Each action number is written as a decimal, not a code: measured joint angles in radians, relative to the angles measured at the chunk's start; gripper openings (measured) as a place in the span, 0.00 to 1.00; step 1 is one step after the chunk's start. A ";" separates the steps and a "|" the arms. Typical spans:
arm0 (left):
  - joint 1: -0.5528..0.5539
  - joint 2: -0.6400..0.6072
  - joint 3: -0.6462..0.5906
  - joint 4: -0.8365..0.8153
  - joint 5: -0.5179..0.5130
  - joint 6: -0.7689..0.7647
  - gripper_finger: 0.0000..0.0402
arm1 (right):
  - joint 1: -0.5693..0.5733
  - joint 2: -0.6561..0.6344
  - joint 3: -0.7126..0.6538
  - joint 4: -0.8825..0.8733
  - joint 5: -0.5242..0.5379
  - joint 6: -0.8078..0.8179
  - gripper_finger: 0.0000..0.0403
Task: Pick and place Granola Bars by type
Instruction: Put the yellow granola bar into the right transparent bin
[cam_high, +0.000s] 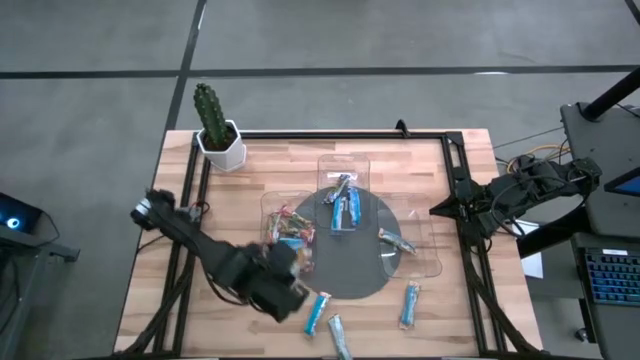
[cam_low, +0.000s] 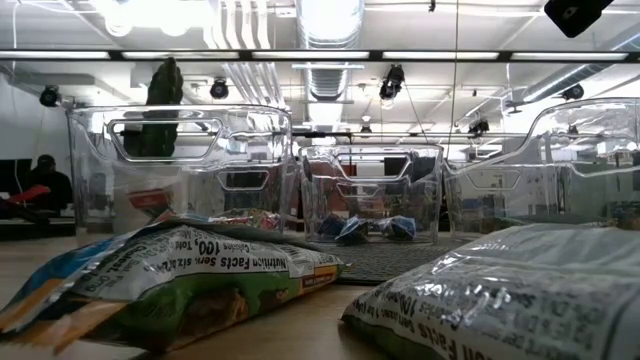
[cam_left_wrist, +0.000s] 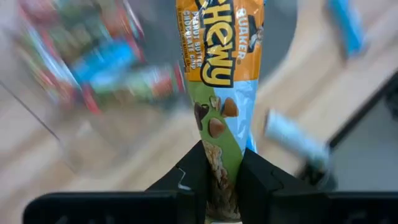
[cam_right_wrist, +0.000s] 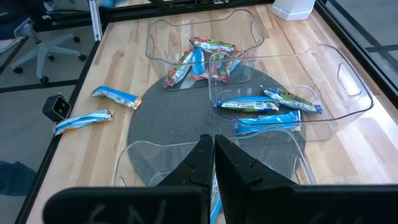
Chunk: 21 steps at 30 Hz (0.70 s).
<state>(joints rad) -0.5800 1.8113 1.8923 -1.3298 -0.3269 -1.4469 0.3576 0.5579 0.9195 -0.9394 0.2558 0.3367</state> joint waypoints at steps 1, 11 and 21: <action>0.007 -0.021 0.000 -0.015 -0.039 0.000 0.11 | 0.000 0.000 0.000 0.000 0.000 0.000 0.02; 0.155 -0.129 0.000 -0.067 -0.230 0.199 0.11 | 0.000 0.000 0.000 0.000 0.000 0.004 0.02; 0.368 -0.119 0.000 0.460 -0.108 0.819 0.11 | 0.000 0.000 0.000 0.002 0.000 0.021 0.02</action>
<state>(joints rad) -0.2118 1.6925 1.8923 -0.8695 -0.4348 -0.6279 0.3576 0.5579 0.9197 -0.9379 0.2558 0.3579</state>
